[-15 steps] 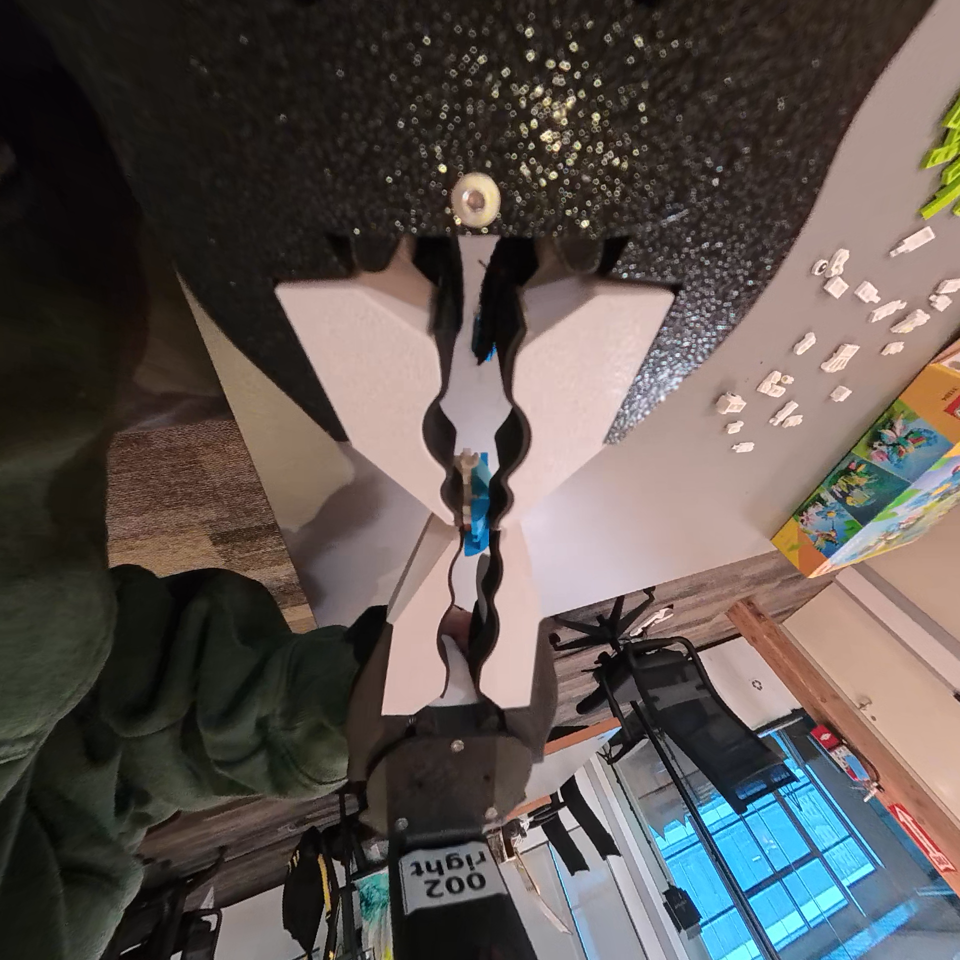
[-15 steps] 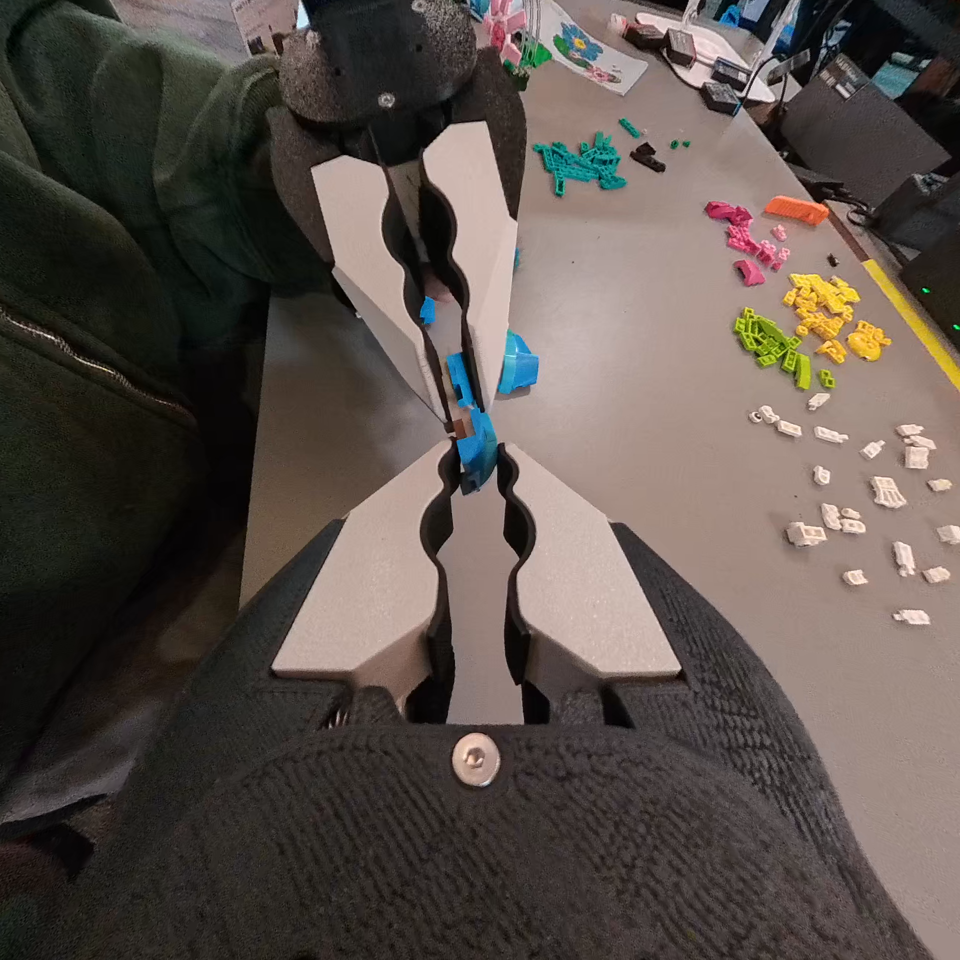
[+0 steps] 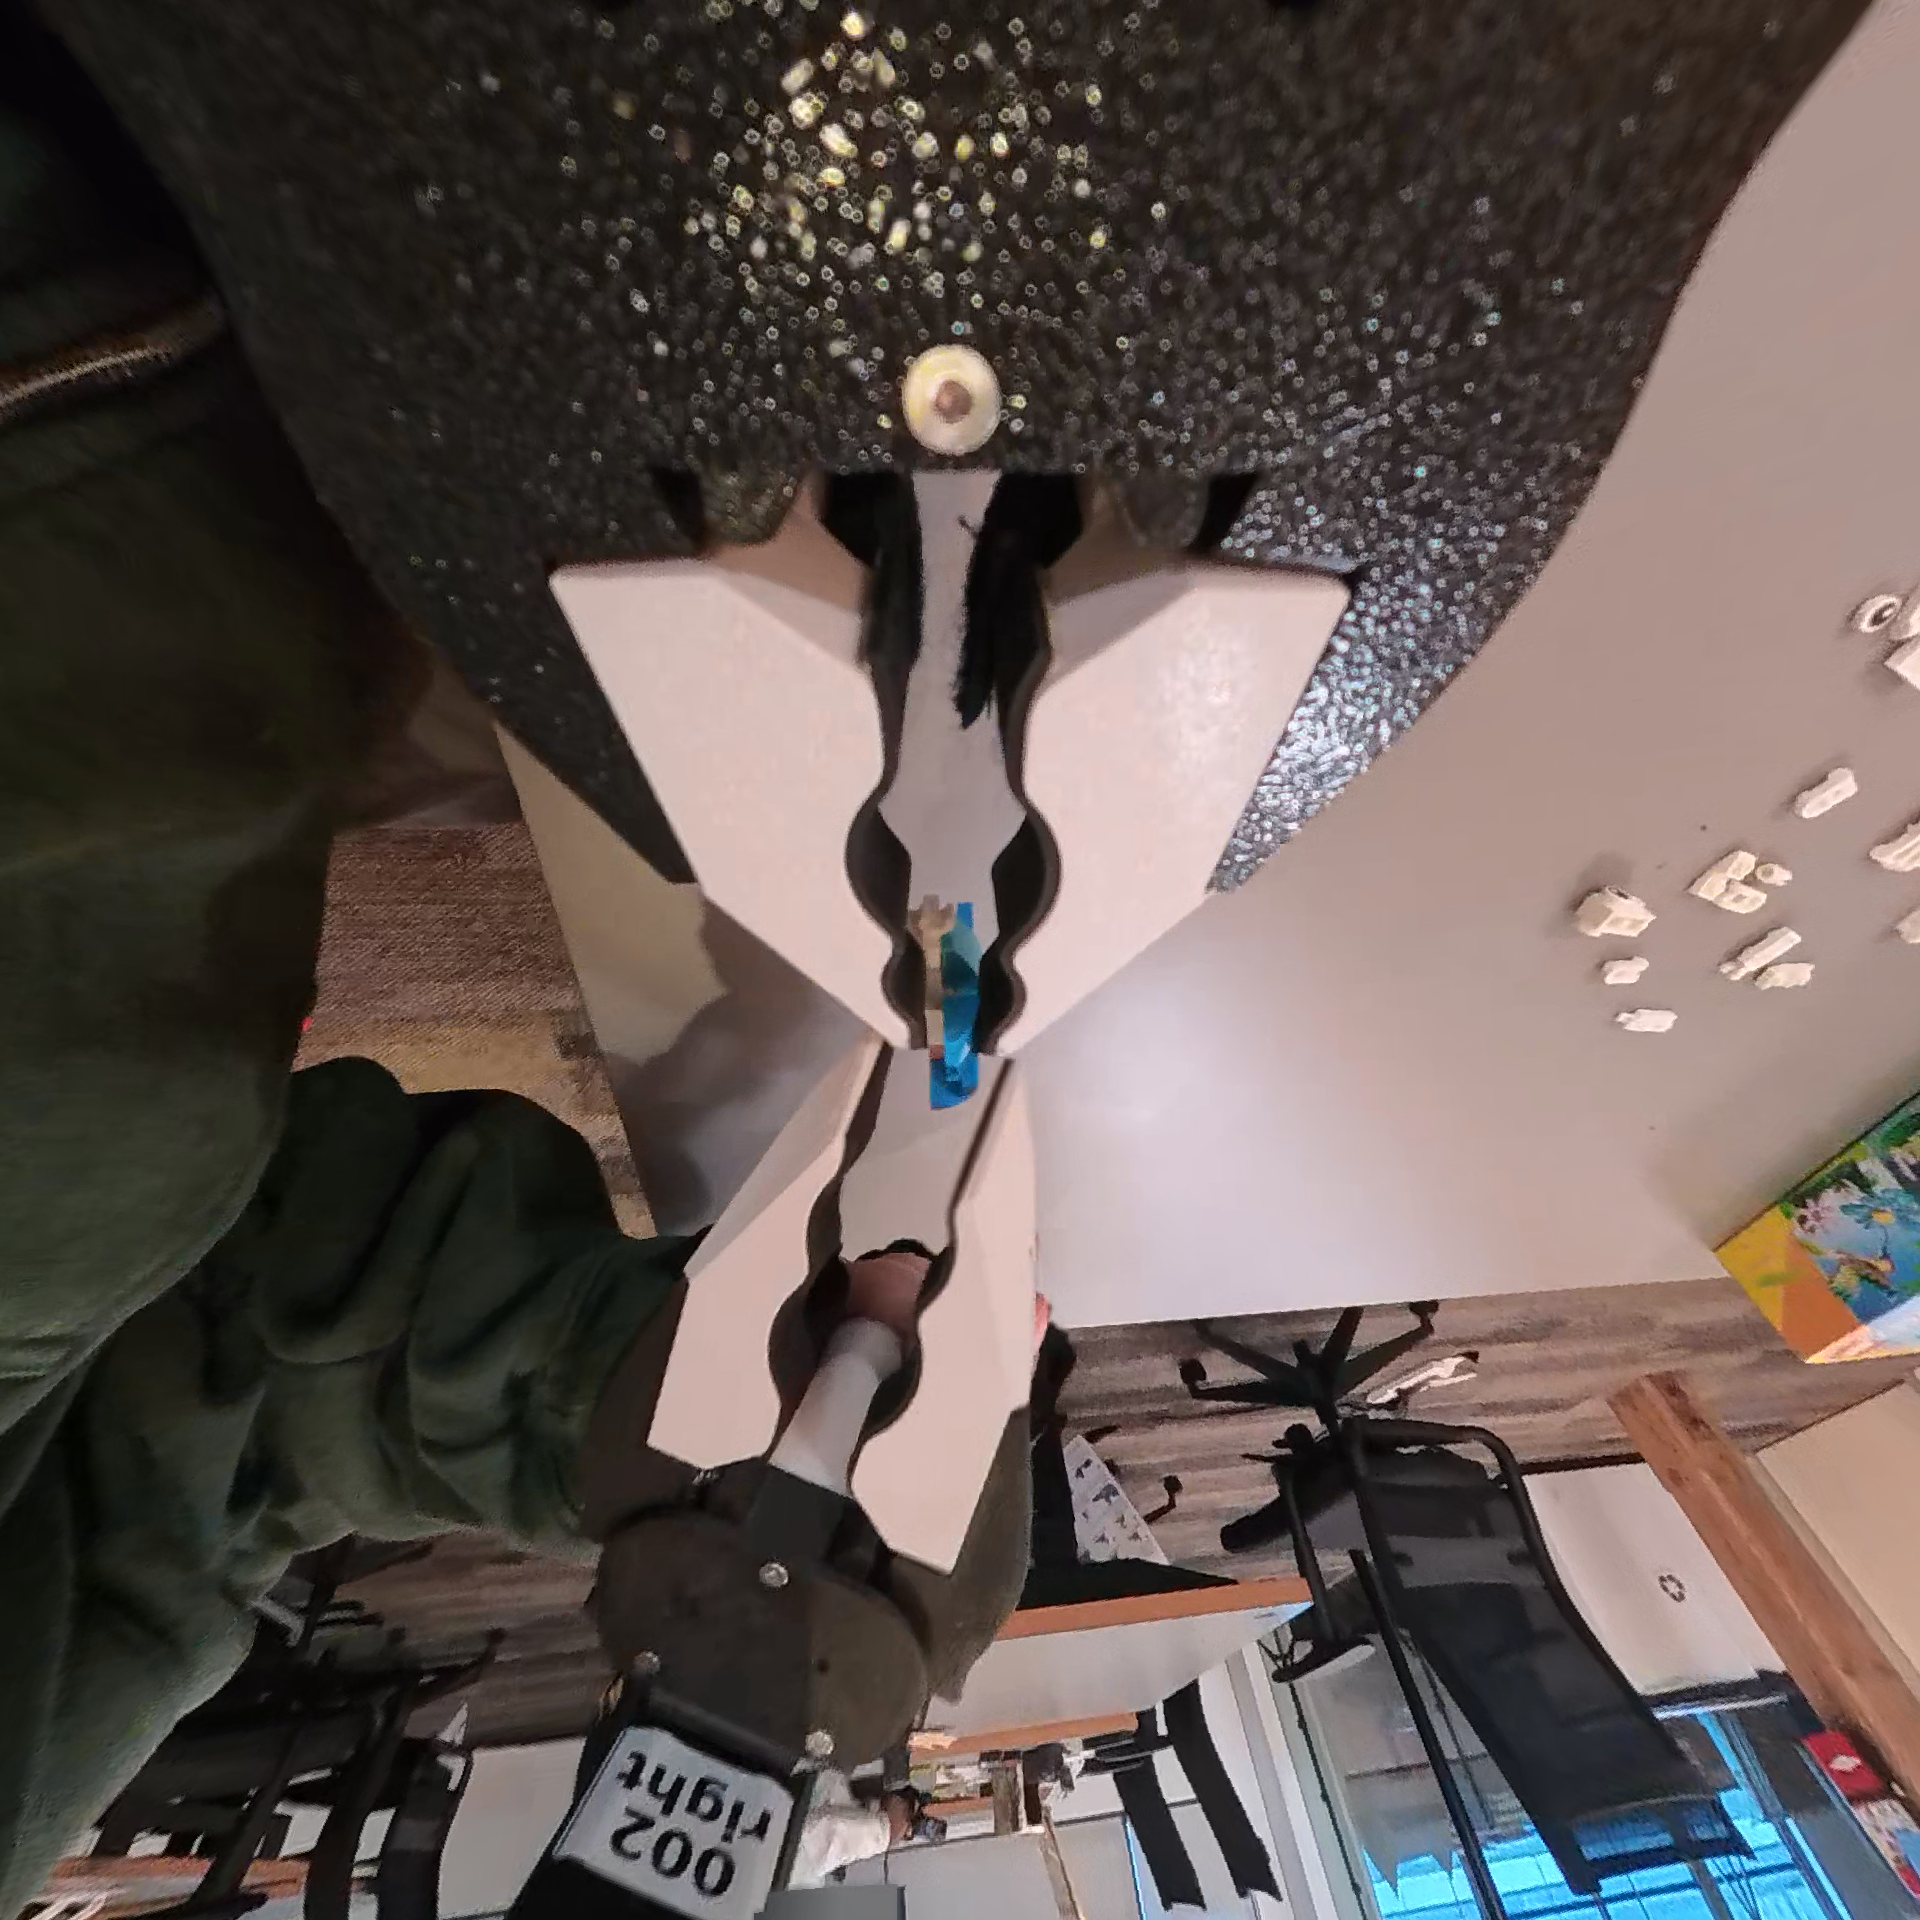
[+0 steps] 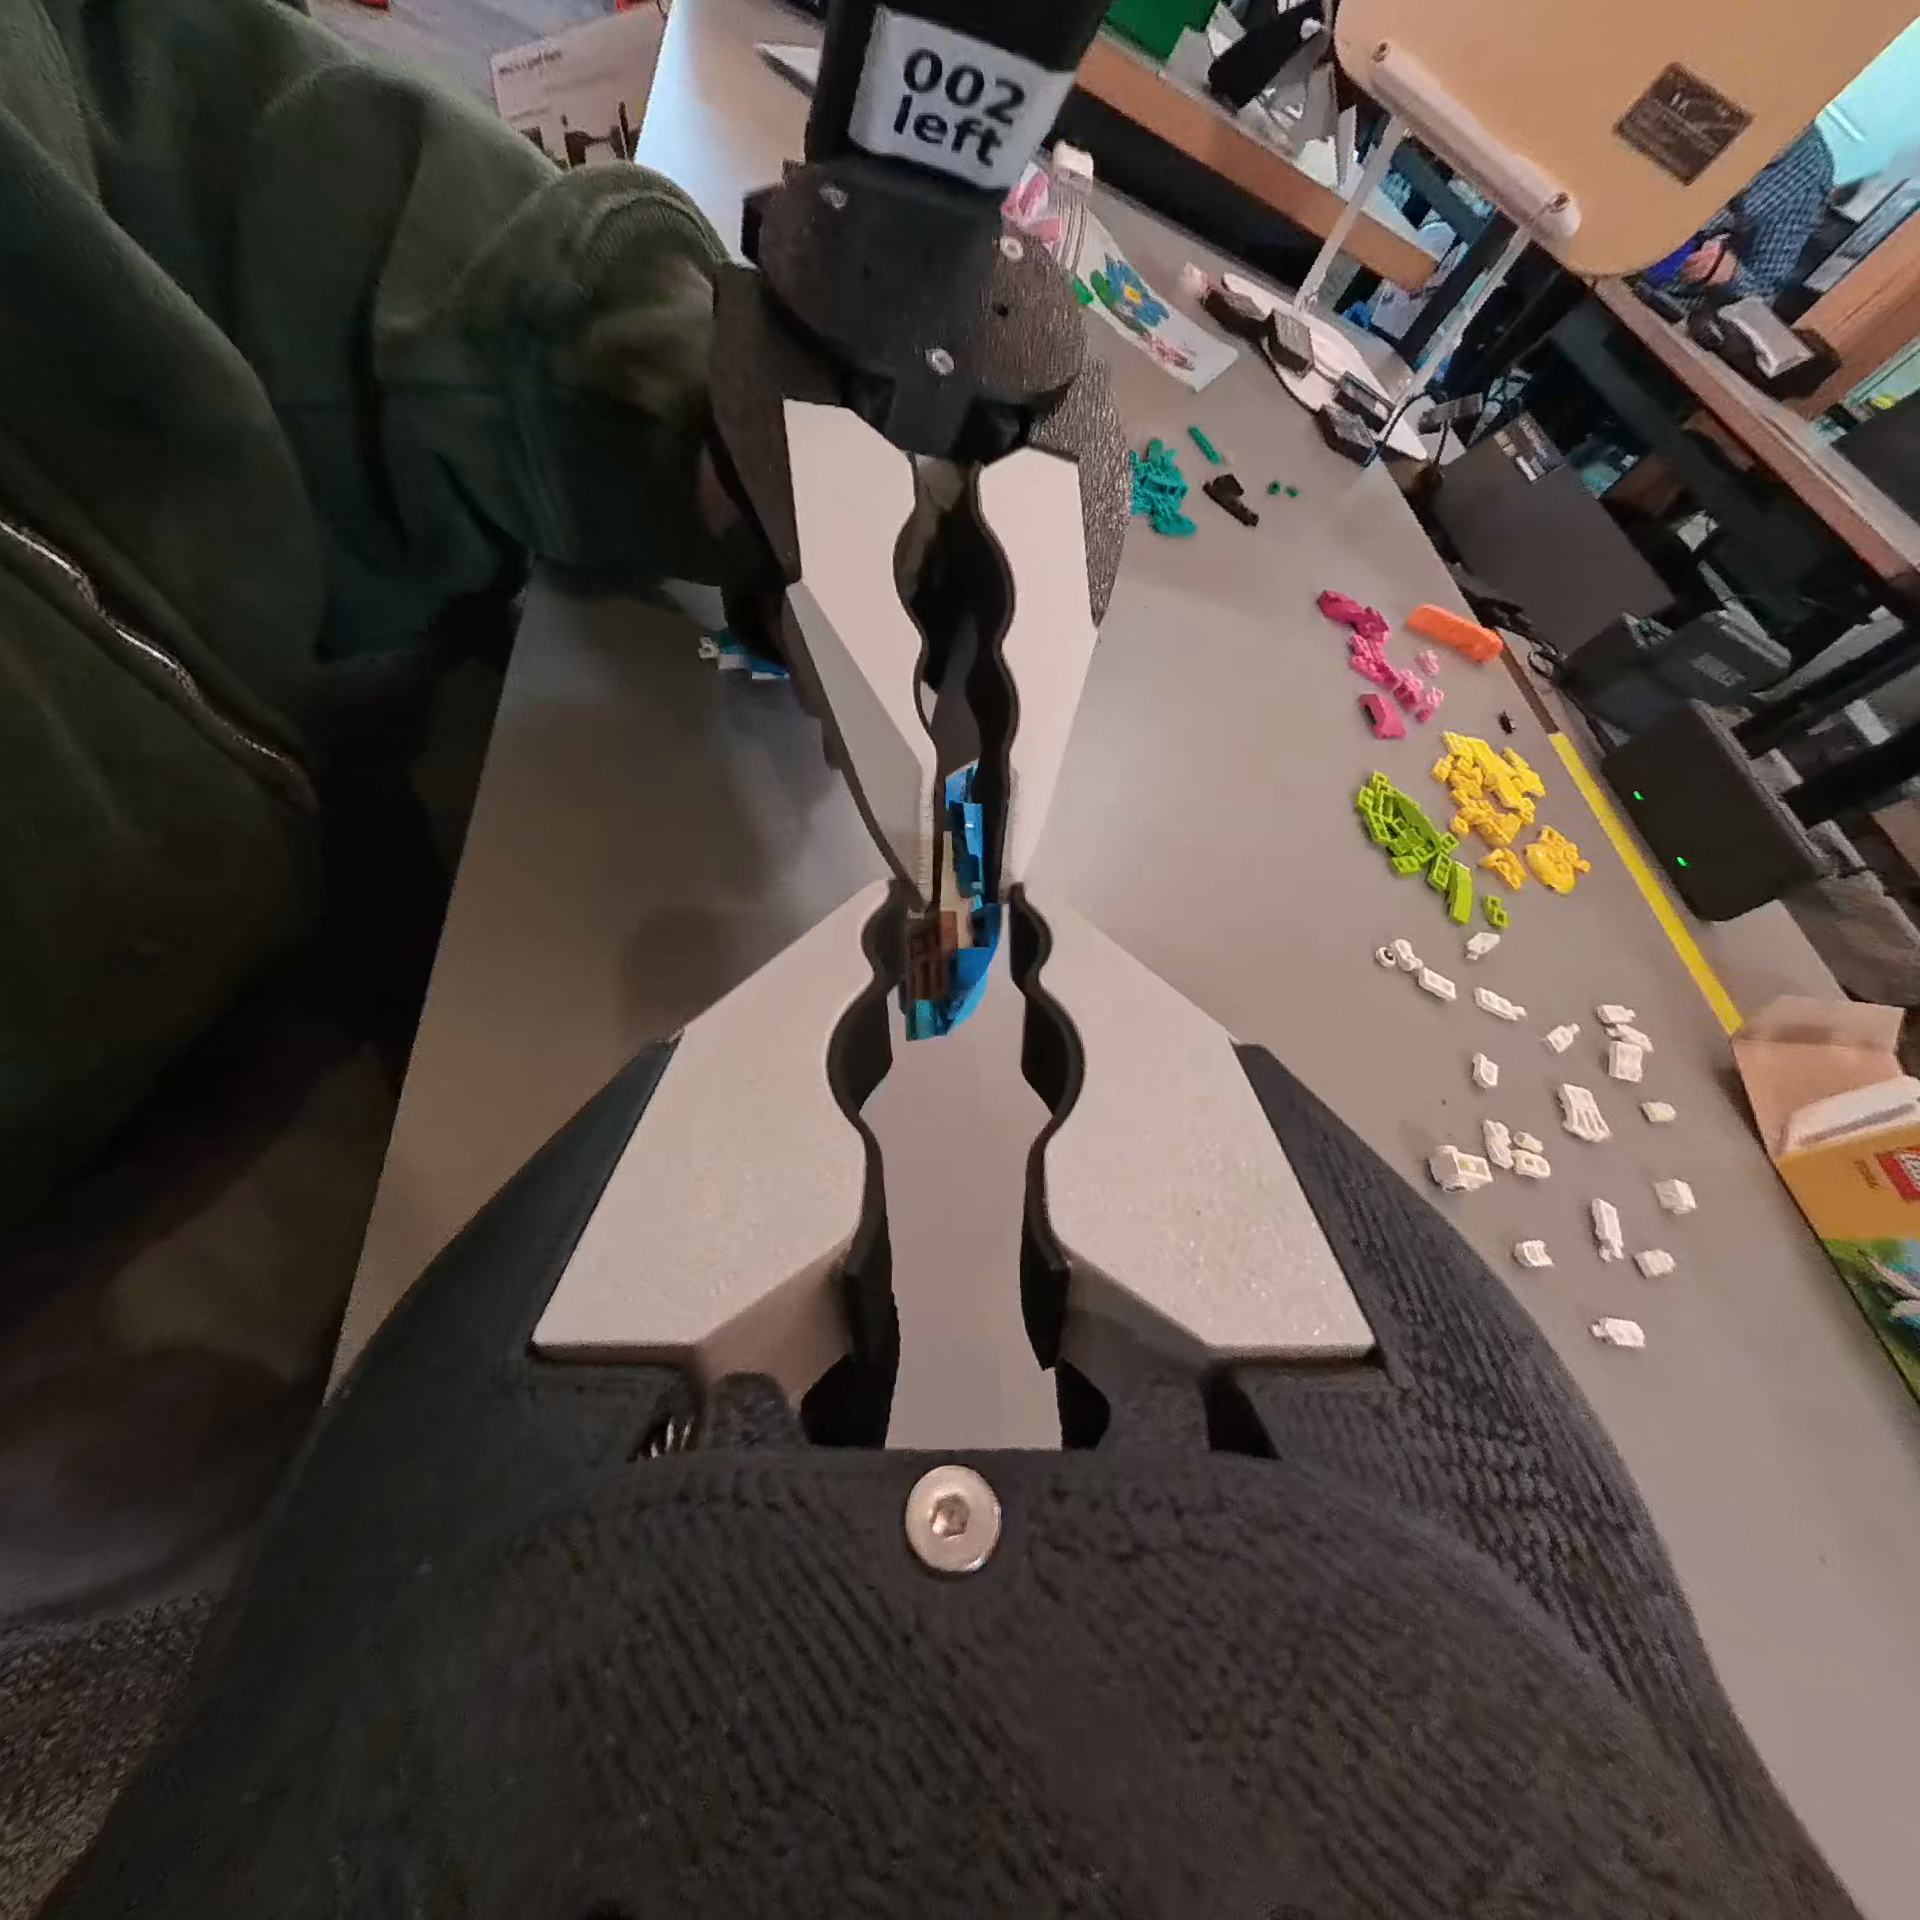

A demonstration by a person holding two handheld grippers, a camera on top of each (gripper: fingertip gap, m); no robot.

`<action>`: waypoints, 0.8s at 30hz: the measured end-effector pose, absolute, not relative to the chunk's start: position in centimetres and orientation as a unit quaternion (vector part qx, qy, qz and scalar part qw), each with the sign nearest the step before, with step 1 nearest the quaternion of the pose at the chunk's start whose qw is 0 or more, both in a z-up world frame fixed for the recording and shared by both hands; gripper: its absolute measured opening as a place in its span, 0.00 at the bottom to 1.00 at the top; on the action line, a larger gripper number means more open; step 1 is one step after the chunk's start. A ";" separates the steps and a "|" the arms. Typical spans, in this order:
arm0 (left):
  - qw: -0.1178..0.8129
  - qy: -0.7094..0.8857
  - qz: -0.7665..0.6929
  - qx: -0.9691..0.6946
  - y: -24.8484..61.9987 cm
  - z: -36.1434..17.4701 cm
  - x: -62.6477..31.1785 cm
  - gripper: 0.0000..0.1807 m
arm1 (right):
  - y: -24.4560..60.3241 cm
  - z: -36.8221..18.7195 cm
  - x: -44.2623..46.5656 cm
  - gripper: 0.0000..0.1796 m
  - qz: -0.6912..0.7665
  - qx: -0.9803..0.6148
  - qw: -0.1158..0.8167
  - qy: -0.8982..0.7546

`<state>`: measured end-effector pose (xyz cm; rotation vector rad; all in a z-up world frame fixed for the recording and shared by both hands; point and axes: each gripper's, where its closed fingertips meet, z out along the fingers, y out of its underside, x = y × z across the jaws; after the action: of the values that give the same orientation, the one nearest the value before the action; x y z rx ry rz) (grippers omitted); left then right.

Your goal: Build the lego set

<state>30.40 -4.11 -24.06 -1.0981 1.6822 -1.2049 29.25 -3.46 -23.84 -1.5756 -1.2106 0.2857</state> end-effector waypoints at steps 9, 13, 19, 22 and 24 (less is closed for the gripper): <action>0.376 0.651 -0.513 -0.414 -4.8 -23.1 30.1 0.04 | -4.0 -24.2 29.4 0.06 0.177 -0.679 0.515 -0.492; 0.388 0.656 -0.505 -0.406 -4.8 -22.8 30.0 0.04 | -4.0 -24.0 29.3 0.06 0.180 -0.676 0.521 -0.489; 0.410 0.655 -0.492 -0.401 -4.8 -22.3 30.0 0.20 | -3.8 -23.9 29.4 0.06 0.174 -0.678 0.522 -0.487; 0.425 0.660 -0.478 -0.394 -4.7 -22.2 29.8 0.16 | -3.9 -24.0 29.4 0.06 0.172 -0.678 0.521 -0.489; 0.422 0.660 -0.479 -0.396 -4.7 -22.3 29.8 0.16 | -3.9 -24.0 29.4 0.06 0.172 -0.679 0.520 -0.489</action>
<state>29.79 -4.69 -22.33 -0.9924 1.6543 -1.1989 29.36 -3.87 -23.99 -1.6266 -1.1721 0.4121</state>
